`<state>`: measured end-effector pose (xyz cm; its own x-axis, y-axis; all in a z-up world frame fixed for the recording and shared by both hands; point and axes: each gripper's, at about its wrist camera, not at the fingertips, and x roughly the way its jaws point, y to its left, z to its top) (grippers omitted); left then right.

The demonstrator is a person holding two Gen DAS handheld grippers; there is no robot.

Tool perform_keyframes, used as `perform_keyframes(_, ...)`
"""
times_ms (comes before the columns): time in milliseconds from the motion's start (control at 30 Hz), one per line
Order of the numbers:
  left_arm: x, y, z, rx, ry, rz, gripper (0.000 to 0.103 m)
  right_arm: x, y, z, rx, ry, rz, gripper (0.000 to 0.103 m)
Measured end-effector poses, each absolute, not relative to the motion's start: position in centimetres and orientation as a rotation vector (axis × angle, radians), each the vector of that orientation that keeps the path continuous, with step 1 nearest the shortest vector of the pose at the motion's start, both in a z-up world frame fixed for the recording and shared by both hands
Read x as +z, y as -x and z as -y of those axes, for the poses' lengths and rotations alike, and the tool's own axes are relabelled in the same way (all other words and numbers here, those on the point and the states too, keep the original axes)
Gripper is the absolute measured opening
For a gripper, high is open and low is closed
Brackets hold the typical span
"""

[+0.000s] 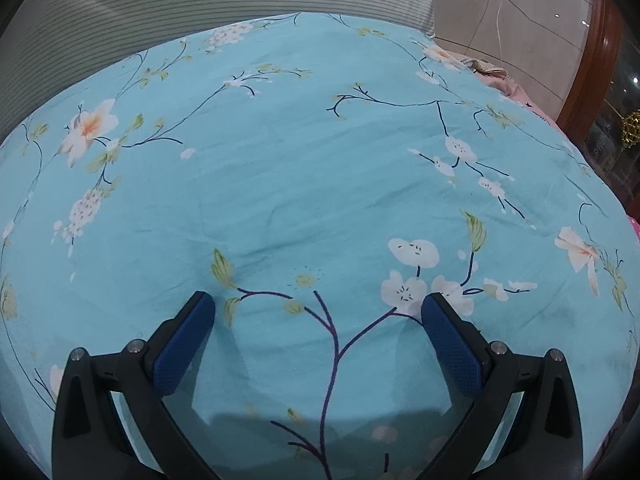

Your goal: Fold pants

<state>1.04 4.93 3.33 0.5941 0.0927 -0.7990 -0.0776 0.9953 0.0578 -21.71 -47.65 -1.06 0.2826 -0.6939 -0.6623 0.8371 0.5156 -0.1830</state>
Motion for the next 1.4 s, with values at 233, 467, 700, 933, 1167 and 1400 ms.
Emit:
perform_keyframes(233,7.2,-1.2,-9.5,0.119,0.084,-0.867,0.095,-1.0,21.5,47.4,-1.037,-0.218,-0.769,0.103)
perform_keyframes(467,12.0,0.5,-13.0,0.135,0.166,-0.776,0.095,-1.1,21.3,47.4,-1.039,-0.218,-0.769,0.103)
perform_keyframes(700,12.0,0.4,-11.7,0.146,0.068,-0.778,0.096,-1.1,21.3,47.3,-1.040,-0.214,-0.769,0.103)
perform_keyframes(933,6.0,-0.3,-5.1,0.023,-0.001,-0.904,0.096,-1.0,21.2,47.5,-1.039,-0.215,-0.770,0.103)
perform_keyframes(1167,2.2,0.0,3.5,-0.156,-0.112,-0.979,0.096,-1.1,21.1,47.7,-1.042,-0.215,-0.783,0.103)
perform_keyframes(1400,0.9,1.4,8.8,-0.274,-0.183,-0.996,0.096,3.6,19.2,42.1,-0.813,-0.361,-0.712,0.084)
